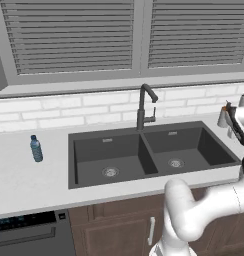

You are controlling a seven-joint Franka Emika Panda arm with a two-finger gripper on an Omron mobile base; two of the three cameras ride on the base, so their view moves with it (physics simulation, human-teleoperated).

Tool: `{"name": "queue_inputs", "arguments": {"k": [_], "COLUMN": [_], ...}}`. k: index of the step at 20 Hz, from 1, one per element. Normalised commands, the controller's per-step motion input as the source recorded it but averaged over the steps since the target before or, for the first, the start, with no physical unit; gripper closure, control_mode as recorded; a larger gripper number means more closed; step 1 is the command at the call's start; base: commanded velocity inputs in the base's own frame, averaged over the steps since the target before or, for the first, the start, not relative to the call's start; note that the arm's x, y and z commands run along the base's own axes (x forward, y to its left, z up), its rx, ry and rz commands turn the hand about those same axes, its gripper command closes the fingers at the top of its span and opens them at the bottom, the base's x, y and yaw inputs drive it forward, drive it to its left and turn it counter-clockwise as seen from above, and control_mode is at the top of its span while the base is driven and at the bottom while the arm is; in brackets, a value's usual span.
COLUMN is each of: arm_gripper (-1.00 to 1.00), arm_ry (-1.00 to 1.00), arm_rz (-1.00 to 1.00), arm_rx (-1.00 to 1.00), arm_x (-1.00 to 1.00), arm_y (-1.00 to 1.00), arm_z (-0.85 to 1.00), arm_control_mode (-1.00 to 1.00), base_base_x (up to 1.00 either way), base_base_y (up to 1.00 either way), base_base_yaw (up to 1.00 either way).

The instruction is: Pick the bell pepper from the sink and place it in the bowl. Then pick the bowl and place it in the microwave. Then close the microwave door and press the start button.

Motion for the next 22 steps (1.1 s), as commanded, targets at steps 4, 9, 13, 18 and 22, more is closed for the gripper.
{"name": "queue_inputs", "arguments": {"k": [4,9,13,18,22], "arm_gripper": [1.00,1.00,1.00,1.00,1.00], "arm_ry": [-0.17,-0.24,-0.06,0.04,0.06], "arm_rz": [0.11,0.24,0.32,0.34,0.38], "arm_rx": [-0.15,-0.20,-0.13,-0.05,-0.04], "arm_x": [-0.48,-0.49,-0.54,-0.38,-0.30], "arm_y": [0.19,0.36,0.30,0.22,0.20], "arm_z": [0.01,0.38,0.57,0.62,0.66], "arm_control_mode": [-1.00,-1.00,-1.00,-1.00,-1.00], "base_base_x": [0.00,0.00,0.00,0.00,0.00], "base_base_y": [0.00,0.00,0.00,0.00,0.00], "base_base_yaw": [0.00,0.00,0.00,0.00,0.00]}}
